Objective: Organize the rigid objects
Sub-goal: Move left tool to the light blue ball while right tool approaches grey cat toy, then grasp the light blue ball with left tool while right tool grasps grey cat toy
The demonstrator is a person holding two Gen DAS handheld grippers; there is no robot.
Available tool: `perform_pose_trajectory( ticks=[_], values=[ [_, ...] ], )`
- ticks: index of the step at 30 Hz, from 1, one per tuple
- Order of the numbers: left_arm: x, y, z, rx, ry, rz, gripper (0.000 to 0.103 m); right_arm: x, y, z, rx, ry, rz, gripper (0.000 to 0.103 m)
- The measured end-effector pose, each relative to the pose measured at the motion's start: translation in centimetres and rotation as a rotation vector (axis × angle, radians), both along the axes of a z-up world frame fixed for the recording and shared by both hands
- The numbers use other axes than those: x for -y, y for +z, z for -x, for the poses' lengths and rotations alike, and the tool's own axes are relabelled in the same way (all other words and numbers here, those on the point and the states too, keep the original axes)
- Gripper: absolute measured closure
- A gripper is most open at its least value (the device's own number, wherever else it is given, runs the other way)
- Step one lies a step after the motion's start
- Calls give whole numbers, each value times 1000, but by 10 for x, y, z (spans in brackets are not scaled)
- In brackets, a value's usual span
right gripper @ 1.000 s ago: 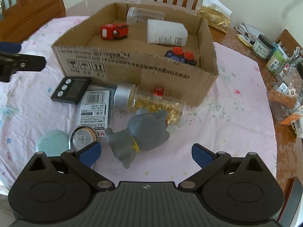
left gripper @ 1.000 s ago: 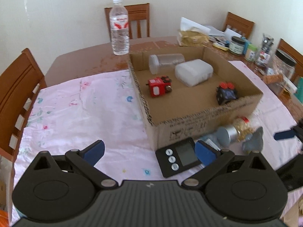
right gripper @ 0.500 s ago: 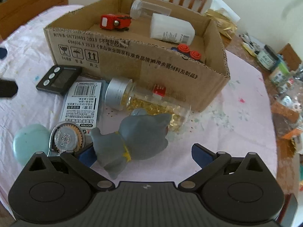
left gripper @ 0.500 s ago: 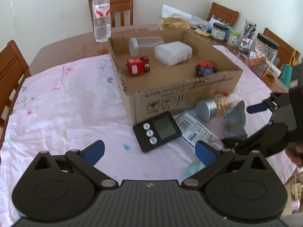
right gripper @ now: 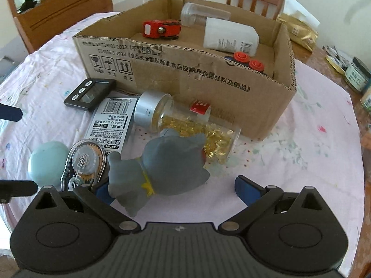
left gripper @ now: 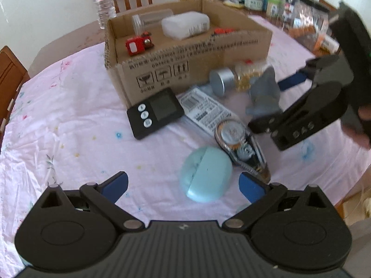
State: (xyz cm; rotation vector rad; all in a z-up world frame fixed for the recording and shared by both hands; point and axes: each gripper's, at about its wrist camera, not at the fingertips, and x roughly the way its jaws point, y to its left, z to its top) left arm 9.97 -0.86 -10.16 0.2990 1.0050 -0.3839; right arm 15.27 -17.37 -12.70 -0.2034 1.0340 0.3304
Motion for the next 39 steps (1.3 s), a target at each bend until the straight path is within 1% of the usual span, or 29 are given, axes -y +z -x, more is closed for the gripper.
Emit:
perform_pose_trajectory(
  ticks=[5,10,13,16,17,18,19,21,22,23,24,25,29,34,35,38,39],
  values=[
    [3,-8,-5,-12,-19,-24,2,3,0,4,21,12,-10,0],
    [2,-18,-10,-21,-69,-60,2,4,0,5,25,12,-13,0],
    [0,-20,-13,-22,-93,-42,3,5,0,7,32,9,-15,0],
    [-4,-19,-16,-40,-114,10,15,5,0,7,35,8,-16,0],
    [-5,-18,-18,-50,-124,32,22,5,0,7,35,7,-16,0],
    [-5,-18,-19,-55,-136,47,25,5,0,7,36,7,-16,0],
    [-4,-17,-19,-53,-146,45,26,5,0,7,37,6,-17,0],
    [-1,-16,-18,-52,-162,49,35,4,0,7,38,2,-17,0],
    [0,-15,-17,-51,-165,51,37,4,0,7,39,0,-17,0],
    [1,-14,-16,-49,-167,53,42,4,0,7,38,-2,-16,0],
    [2,-13,-15,-48,-163,56,49,4,0,7,38,-3,-16,0],
    [2,-12,-15,-46,-154,58,51,4,0,7,38,-4,-16,0],
    [-4,-12,-17,-42,-70,61,51,3,-1,8,43,-10,-17,0],
    [-21,-12,-20,-38,40,68,51,1,0,7,33,-10,-15,0],
    [-24,-12,-19,-35,54,69,51,-1,0,8,31,11,-16,2],
    [-26,-12,-18,-31,63,66,51,-7,4,11,39,76,-21,12],
    [-26,-12,-18,-31,63,65,51,-9,5,12,44,93,-16,13]
  ],
)
